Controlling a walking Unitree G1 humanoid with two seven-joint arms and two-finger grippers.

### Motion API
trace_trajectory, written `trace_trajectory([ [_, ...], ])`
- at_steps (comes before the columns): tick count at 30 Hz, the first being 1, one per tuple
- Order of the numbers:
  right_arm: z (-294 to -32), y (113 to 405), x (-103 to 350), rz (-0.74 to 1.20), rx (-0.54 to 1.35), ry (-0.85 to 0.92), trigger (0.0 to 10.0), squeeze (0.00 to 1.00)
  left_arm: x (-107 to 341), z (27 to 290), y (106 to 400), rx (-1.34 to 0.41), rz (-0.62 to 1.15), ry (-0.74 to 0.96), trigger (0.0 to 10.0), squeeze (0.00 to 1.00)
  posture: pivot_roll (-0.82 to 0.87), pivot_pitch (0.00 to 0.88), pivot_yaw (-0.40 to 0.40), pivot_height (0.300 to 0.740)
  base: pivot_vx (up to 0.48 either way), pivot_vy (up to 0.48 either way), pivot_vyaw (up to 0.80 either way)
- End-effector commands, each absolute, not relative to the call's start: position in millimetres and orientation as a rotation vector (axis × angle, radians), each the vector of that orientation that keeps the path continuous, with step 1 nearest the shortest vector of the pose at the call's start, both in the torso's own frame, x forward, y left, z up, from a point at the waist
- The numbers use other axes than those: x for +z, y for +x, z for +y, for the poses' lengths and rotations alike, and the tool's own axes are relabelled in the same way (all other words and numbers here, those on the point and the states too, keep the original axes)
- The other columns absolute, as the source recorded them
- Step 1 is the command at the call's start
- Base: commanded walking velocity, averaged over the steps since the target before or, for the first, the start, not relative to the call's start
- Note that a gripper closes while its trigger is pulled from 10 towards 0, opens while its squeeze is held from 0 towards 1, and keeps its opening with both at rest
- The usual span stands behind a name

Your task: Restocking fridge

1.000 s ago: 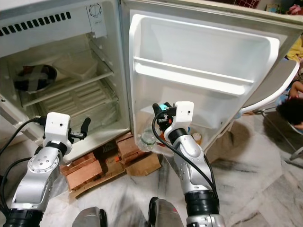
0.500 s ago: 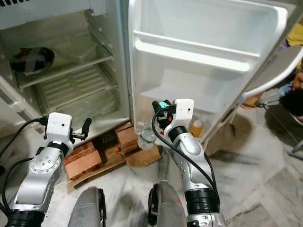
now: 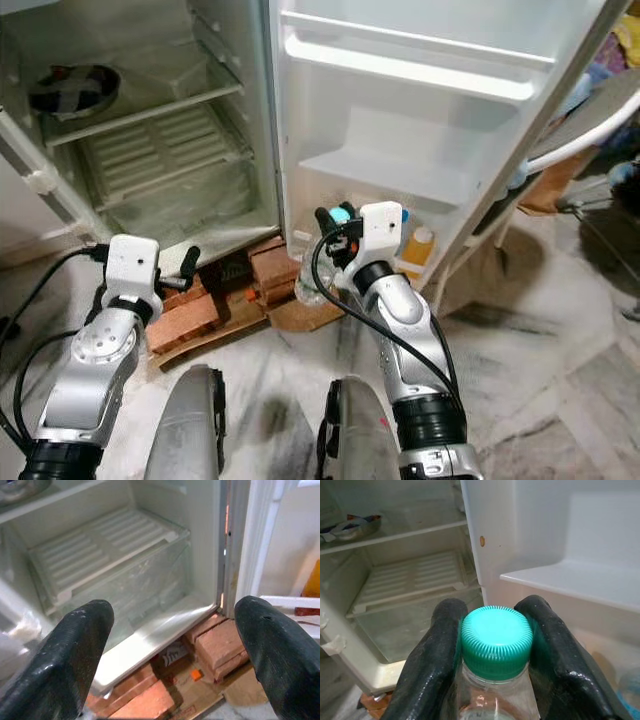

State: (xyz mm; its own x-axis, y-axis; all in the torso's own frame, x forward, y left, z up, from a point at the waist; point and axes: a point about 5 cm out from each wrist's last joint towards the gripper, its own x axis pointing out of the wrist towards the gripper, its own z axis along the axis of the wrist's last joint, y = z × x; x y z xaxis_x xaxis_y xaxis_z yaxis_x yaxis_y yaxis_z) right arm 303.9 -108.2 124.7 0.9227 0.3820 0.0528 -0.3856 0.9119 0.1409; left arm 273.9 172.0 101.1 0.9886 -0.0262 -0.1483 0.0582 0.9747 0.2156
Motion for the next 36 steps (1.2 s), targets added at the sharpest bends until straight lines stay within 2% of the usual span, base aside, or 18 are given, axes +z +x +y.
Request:
trace_trajectory([
  [1,-104.3,304.7,134.9,-0.077,0.426,0.141,10.0,0.0,102.7,175.0,273.3,-0.036,0.139,0.226,10.0,0.0,0.02,0.186,-0.043,0.651,0.334,0.0,0.0],
  [36,-101.1,303.4,135.3,-0.097,0.485,0.098,10.0,0.0,99.0,167.7,275.4,-0.045,0.152,0.202,10.0,0.0,0.01,0.179,-0.049,0.651,0.322,0.0,0.0],
])
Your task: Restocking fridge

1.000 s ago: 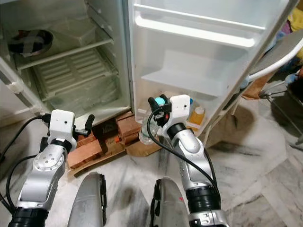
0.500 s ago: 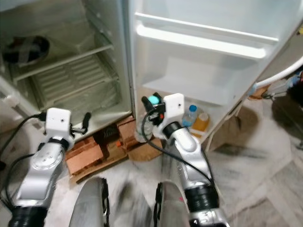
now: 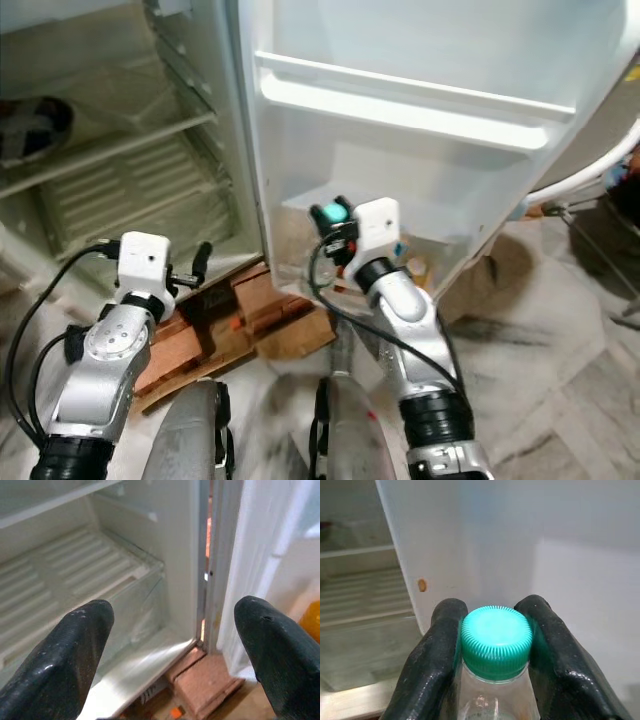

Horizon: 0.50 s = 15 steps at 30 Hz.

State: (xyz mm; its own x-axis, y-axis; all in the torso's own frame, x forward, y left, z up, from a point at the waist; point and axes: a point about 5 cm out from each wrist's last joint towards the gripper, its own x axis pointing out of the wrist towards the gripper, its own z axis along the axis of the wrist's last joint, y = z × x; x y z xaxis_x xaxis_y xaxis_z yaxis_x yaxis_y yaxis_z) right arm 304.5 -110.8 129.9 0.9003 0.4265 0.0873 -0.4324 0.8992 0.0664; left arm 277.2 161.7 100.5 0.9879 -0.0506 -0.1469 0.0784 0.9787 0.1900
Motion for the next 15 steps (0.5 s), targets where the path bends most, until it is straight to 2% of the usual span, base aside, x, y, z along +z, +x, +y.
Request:
trace_trajectory([
  [1,-100.6,303.1,135.0,-0.097,0.488,0.097,10.0,0.0,98.9,167.7,275.5,-0.046,0.153,0.202,10.0,0.0,0.01,0.182,-0.049,0.651,0.36,0.0,0.0],
  [13,-98.4,300.8,134.2,-0.096,0.5,0.091,10.0,0.0,97.4,167.2,275.4,-0.047,0.16,0.199,10.0,0.0,0.01,0.186,-0.047,0.651,0.36,0.0,0.0],
  [15,-98.2,300.5,134.1,-0.096,0.502,0.09,10.0,0.0,98.2,167.1,275.6,-0.041,0.151,0.187,10.0,0.0,0.01,0.186,-0.047,0.651,0.159,0.0,0.0],
])
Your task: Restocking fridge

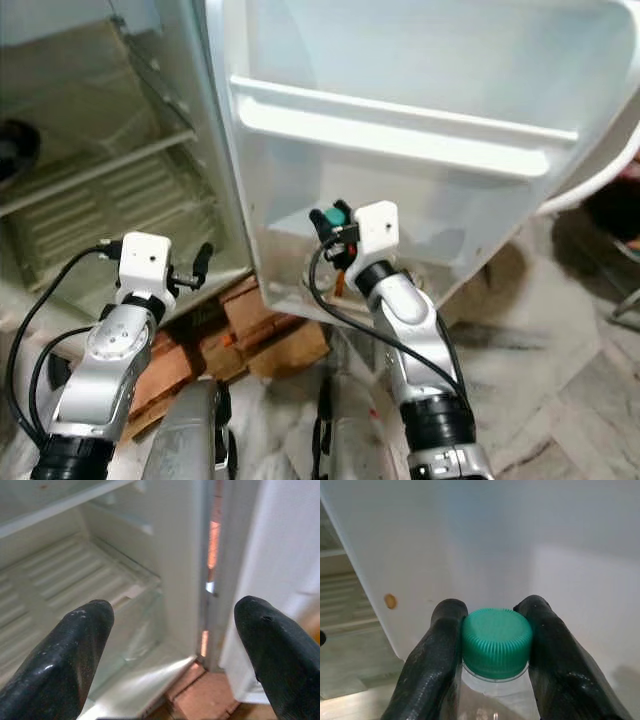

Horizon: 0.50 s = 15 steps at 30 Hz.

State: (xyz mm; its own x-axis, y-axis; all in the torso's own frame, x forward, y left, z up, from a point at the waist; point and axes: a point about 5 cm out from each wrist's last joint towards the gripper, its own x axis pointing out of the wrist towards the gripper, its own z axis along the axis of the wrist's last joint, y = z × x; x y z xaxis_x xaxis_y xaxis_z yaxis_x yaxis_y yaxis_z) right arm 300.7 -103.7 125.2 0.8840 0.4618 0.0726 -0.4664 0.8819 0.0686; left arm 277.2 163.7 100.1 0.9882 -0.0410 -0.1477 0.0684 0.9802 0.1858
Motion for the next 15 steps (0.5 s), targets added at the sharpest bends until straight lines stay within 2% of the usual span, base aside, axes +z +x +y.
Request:
trace_trajectory([
  [1,-98.3,300.2,134.0,-0.096,0.505,0.09,10.0,0.0,99.5,166.5,275.6,-0.041,0.144,0.193,10.0,0.0,0.01,0.187,-0.047,0.651,0.0,0.0,0.0],
  [15,-92.3,294.3,128.8,-0.064,0.576,0.127,10.0,0.0,96.1,166.8,273.8,-0.033,0.173,0.188,10.0,0.0,0.01,0.189,-0.048,0.651,0.0,0.0,0.0],
])
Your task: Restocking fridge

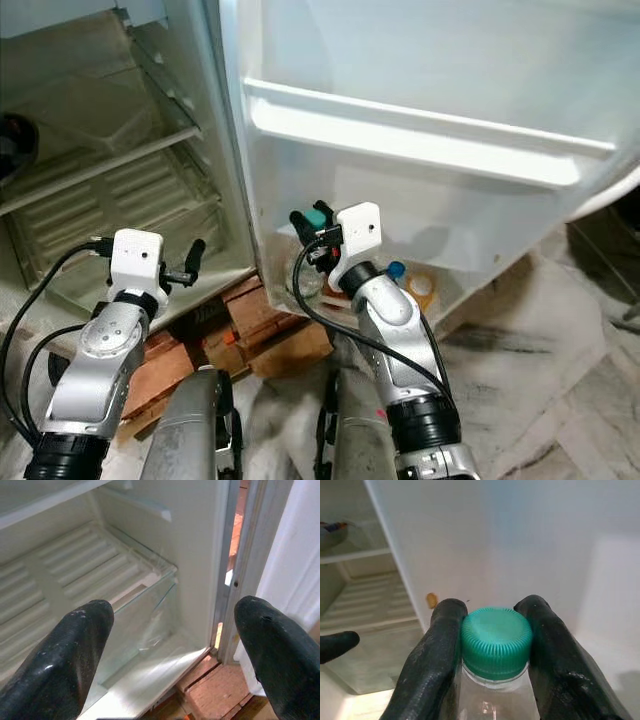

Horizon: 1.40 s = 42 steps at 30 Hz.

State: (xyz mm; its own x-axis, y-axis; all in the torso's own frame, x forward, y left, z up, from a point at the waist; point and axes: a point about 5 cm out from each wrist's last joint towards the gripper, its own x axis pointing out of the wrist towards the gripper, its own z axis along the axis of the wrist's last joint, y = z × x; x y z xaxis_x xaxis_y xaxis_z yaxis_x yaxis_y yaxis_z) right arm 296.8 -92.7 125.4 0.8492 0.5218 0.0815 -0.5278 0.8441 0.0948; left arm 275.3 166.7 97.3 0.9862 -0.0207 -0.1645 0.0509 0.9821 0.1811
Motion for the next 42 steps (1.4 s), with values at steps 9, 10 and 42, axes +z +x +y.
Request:
trace_trajectory([
  [9,-89.7,292.7,126.3,-0.059,0.601,0.117,10.0,0.0,95.4,166.0,273.3,-0.024,0.183,0.191,10.0,0.0,0.01,0.193,-0.049,0.601,0.0,0.0,0.0],
  [10,-89.5,292.8,126.1,-0.059,0.604,0.113,10.0,0.0,95.4,166.3,273.3,-0.02,0.184,0.192,10.0,0.0,0.01,0.194,-0.049,0.596,0.0,0.0,0.0],
  [42,-47.8,344.6,191.0,-0.493,0.572,-0.266,10.0,0.0,98.6,190.9,251.8,0.193,0.23,0.329,10.0,0.0,0.06,0.243,-0.064,0.566,0.0,0.0,0.0],
])
